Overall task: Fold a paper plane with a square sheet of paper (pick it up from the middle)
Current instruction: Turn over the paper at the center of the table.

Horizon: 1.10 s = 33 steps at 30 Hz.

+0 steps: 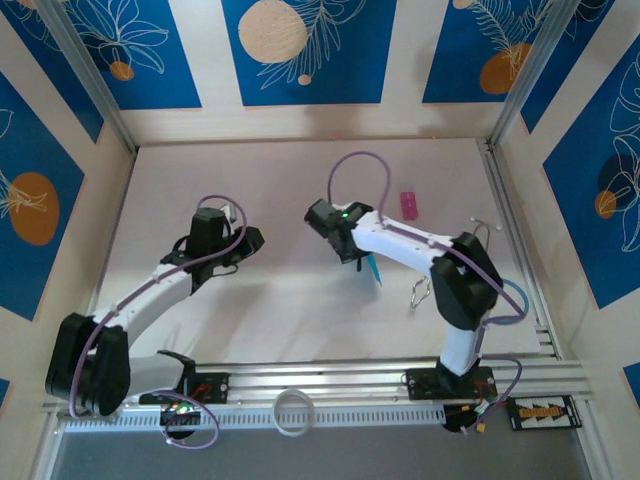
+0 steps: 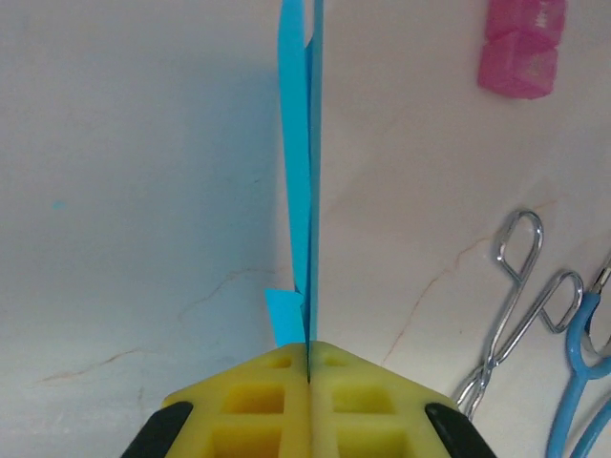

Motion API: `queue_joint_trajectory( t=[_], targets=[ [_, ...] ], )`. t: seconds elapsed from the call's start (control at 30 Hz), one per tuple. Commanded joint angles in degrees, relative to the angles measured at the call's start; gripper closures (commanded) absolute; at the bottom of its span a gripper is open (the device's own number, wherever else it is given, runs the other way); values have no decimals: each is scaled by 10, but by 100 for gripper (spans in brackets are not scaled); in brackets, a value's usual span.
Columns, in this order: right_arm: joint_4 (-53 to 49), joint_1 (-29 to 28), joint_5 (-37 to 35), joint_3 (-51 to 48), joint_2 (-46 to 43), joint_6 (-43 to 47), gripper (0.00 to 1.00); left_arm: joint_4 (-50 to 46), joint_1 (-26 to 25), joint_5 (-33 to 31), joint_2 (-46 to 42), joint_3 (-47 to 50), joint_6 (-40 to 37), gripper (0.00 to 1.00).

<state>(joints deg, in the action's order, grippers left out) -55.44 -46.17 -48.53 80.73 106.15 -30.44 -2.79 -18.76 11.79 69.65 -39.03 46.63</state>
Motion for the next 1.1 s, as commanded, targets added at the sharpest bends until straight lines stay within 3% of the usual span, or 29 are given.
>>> queue_joint_trajectory(
  t=[0.0,0.17,0.27,0.4,0.5,0.57,0.67,0.77,0.9,1.07],
  targets=[
    [-42,-33,-21,41,41,-18,93,-70,16,-74,-38,7,3,72],
    [8,-75,92,74,79,-7,90,-102,35,-102,-73,12,2,71],
    [84,-84,196,59,68,-2,83,-111,42,-107,-83,11,0,71],
    [201,-69,336,1,11,-7,54,-109,45,-89,-78,8,-4,71],
    [284,-31,406,-81,-65,-41,48,-89,45,-56,-70,6,-14,72],
    [346,15,455,-154,-114,-74,50,-56,45,-11,-61,8,-22,76],
    [461,109,585,-270,-162,-124,68,0,42,65,-32,8,-21,84],
    [562,185,697,-350,-175,-154,79,22,32,122,18,-8,-22,94],
    [583,230,737,-379,-154,-155,85,58,7,170,79,-27,-13,97],
    [577,241,749,-376,-104,-168,88,88,-33,185,119,-50,-12,96]
  ],
)
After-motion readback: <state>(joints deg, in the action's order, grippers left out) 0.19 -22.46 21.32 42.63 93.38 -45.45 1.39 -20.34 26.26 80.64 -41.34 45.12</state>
